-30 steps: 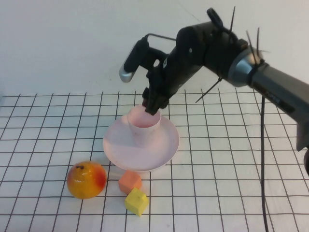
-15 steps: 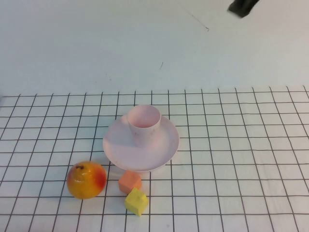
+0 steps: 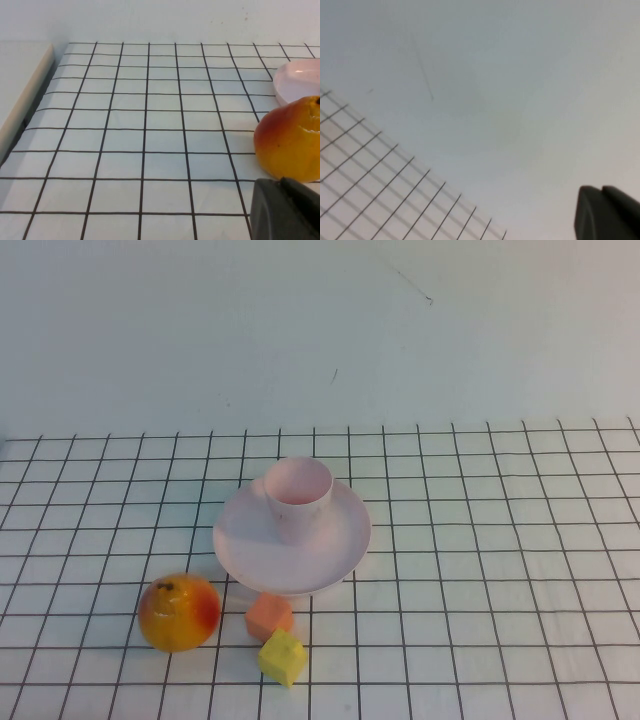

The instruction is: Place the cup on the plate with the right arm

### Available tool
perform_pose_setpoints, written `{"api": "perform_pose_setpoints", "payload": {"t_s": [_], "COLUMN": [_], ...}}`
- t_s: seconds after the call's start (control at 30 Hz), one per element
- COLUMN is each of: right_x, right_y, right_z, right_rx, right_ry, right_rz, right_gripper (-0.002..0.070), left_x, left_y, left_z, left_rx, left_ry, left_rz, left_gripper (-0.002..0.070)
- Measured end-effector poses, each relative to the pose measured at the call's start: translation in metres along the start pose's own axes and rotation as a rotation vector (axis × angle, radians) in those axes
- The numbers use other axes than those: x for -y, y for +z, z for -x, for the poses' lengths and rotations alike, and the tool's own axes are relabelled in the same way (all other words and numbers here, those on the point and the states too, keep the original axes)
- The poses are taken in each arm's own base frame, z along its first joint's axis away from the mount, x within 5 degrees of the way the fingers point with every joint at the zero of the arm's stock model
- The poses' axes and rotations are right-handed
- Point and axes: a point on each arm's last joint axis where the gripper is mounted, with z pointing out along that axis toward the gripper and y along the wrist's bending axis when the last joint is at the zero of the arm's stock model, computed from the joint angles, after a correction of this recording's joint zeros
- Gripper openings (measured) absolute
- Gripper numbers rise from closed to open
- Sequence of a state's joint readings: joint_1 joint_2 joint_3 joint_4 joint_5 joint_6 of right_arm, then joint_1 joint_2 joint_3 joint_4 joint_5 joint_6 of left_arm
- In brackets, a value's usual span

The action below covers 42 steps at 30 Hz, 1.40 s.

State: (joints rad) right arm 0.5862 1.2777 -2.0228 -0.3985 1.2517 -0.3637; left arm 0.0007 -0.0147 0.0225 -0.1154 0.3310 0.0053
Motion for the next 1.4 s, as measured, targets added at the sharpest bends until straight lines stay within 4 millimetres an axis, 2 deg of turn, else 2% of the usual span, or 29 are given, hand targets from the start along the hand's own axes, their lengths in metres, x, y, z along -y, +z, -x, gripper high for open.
{"api": "perform_pose_setpoints", "payload": {"t_s": [0.2, 0.4, 0.6, 0.7, 0.83, 1.4], "right_x": [-0.038, -0.081, -0.124, -0.140, -0.149, -0.149], "right_y": [0.010, 0.018, 0.035, 0.042, 0.047, 0.048], "right_z": [-0.065, -0.134, -0.184, -0.203, -0.214, -0.215], "right_rx": [-0.151, -0.070, 0.029, 0.037, 0.032, 0.037], "right_ry": [0.059, 0.202, 0.323, 0.366, 0.405, 0.398], "right_rz": [0.071, 0.084, 0.150, 0.176, 0.192, 0.180], "right_gripper": [-0.0001, -0.0001, -0.0001, -0.0001, -0.0001, -0.0002], "left_x": [0.000, 0.000, 0.000, 0.000, 0.000, 0.000], "left_y": [0.000, 0.000, 0.000, 0.000, 0.000, 0.000], "left_z": [0.000, 0.000, 0.000, 0.000, 0.000, 0.000], "left_rx": [0.000, 0.000, 0.000, 0.000, 0.000, 0.000], "left_ry": [0.000, 0.000, 0.000, 0.000, 0.000, 0.000], "left_rz": [0.000, 0.000, 0.000, 0.000, 0.000, 0.000], "left_gripper": [-0.0003, -0.0003, -0.0003, -0.0003, -0.0003, -0.0003]}}
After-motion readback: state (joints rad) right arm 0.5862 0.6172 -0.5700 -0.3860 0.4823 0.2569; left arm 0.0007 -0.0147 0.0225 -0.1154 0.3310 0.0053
